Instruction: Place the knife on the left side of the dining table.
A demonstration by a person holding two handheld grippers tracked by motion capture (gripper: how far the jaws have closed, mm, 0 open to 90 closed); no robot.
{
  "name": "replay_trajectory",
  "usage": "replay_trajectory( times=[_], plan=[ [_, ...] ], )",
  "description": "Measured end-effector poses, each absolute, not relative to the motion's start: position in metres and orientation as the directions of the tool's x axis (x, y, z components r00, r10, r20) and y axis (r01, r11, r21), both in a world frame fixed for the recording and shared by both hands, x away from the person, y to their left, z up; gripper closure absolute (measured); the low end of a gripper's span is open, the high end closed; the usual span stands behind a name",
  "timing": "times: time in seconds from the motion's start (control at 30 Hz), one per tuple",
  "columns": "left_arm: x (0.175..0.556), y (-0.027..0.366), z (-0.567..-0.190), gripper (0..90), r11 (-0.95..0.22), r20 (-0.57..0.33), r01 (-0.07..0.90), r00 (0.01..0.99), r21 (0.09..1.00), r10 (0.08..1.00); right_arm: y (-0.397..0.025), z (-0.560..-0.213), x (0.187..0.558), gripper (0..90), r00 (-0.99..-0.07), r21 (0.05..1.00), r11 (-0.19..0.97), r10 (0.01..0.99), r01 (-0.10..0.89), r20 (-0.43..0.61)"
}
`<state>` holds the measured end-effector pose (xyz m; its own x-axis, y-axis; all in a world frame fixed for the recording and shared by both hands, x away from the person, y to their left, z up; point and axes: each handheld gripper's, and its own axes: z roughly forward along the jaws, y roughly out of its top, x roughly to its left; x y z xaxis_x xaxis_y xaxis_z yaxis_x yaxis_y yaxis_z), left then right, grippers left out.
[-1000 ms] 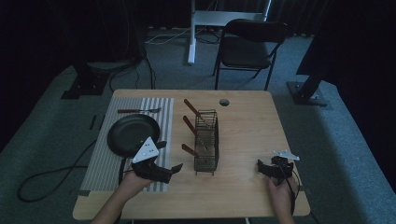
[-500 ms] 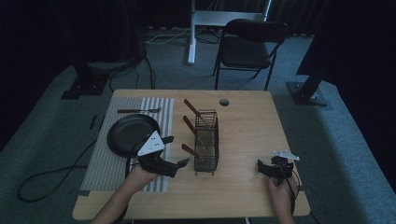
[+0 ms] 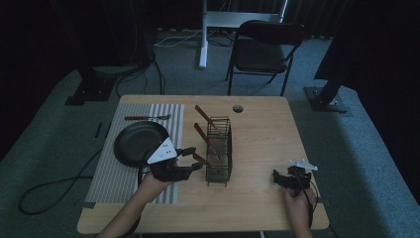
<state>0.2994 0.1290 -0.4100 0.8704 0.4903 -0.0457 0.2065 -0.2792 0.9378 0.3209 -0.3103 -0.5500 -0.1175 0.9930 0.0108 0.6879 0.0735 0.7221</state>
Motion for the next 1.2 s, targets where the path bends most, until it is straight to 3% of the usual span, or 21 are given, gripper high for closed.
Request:
replay_trajectory(
  times=[0.17,0.27,0.87,1.2],
  plan=[
    [0.299,0.130,-0.410,57.3,-0.264,-0.045,0.197,0.872,0.944,0.487,-0.310,-0.550,0.321,12.6,-0.117,0.722,0.073,0.993,0.688,0.011],
    [0.300,0.131,-0.412,72.7,-0.261,-0.048,0.198,0.871,0.945,0.489,-0.310,-0.550,0.321,12.6,-0.118,0.722,0.074,0.993,0.688,0.011],
    [0.304,0.119,-0.404,75.3,-0.243,-0.066,0.205,0.873,0.948,0.483,-0.310,-0.550,0.321,12.6,-0.117,0.722,0.074,0.993,0.688,0.011],
    [0.300,0.132,-0.384,75.3,-0.188,-0.075,0.186,0.874,0.964,0.481,-0.310,-0.550,0.321,12.6,-0.118,0.722,0.074,0.993,0.688,0.011]
  ],
)
